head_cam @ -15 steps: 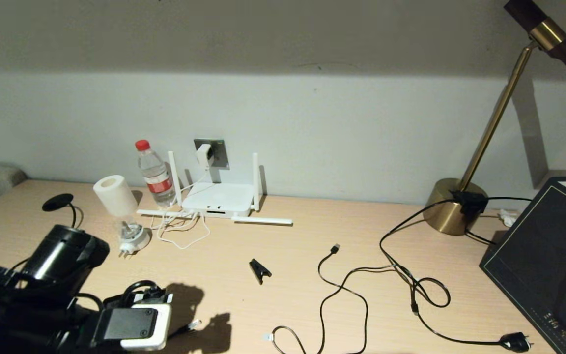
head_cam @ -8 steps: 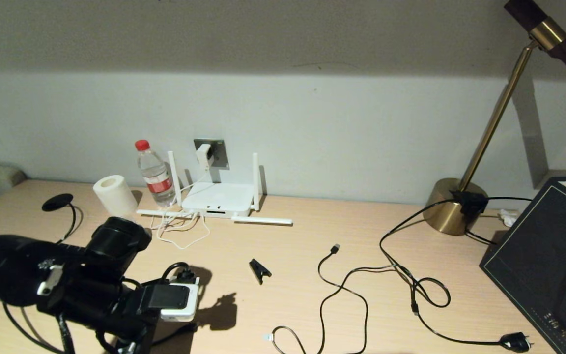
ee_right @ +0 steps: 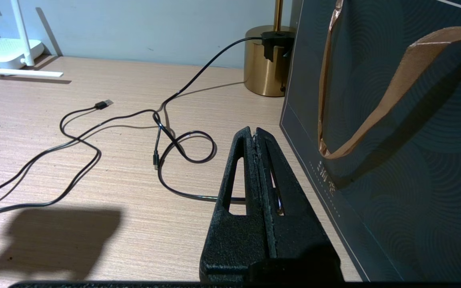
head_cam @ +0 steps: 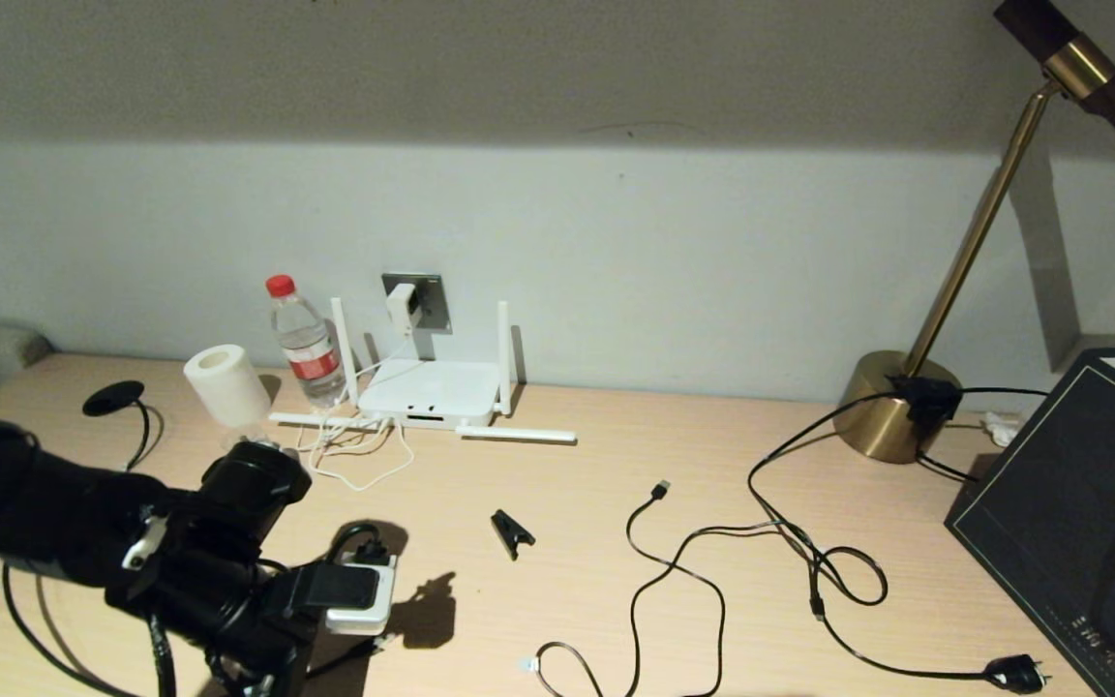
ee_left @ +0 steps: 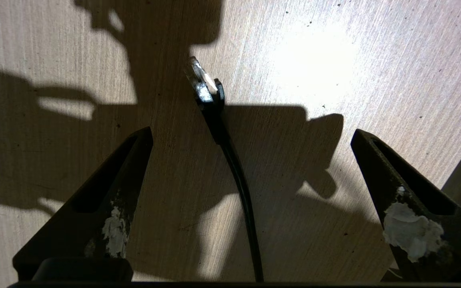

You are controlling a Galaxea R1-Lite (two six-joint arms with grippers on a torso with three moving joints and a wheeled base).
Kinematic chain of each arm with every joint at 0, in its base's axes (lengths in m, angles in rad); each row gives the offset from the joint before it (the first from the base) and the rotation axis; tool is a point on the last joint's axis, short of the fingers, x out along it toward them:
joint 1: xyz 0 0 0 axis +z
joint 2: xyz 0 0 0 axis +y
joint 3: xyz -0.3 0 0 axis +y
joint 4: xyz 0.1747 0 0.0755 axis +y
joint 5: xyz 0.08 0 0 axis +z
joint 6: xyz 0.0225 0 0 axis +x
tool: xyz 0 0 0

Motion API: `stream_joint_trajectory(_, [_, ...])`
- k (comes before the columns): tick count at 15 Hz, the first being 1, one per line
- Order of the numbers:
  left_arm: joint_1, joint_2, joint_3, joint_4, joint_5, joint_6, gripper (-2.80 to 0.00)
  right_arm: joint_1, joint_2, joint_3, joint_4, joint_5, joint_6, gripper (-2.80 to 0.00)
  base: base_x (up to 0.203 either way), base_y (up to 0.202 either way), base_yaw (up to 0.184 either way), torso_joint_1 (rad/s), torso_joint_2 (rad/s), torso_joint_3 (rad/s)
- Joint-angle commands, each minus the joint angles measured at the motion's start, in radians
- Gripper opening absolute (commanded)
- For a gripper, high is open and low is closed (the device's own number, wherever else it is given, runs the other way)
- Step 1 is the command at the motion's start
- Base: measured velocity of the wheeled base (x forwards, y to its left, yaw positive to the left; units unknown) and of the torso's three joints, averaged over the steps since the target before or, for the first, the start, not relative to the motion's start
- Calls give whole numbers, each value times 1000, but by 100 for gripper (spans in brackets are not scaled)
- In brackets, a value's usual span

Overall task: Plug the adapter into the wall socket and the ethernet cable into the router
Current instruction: Pick up cable

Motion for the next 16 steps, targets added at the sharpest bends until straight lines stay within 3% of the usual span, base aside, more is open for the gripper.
stream_joint_trajectory(1, [5, 24, 6, 1, -1, 7, 0, 0, 2, 35, -1, 0, 0, -280, 0, 0, 0, 0, 0, 0])
stream_joint_trajectory(10, [11, 65, -1, -18, -1, 7, 0, 0, 2, 35, -1, 0, 1, -280, 0, 0, 0, 0, 0, 0])
stream_joint_trajectory(11, [11, 68, -1, -18, -1, 7, -232, 0, 2, 35, -1, 0, 0, -280, 0, 0, 0, 0, 0, 0])
stream_joint_trajectory(12, [11, 71, -1, -18, -2, 9, -280, 0, 2, 35, -1, 0, 0, -280, 0, 0, 0, 0, 0, 0])
stream_joint_trajectory(16, [14, 68, 6, -18, -3, 9, -280, 0, 2, 35, -1, 0, 0, -280, 0, 0, 0, 0, 0, 0])
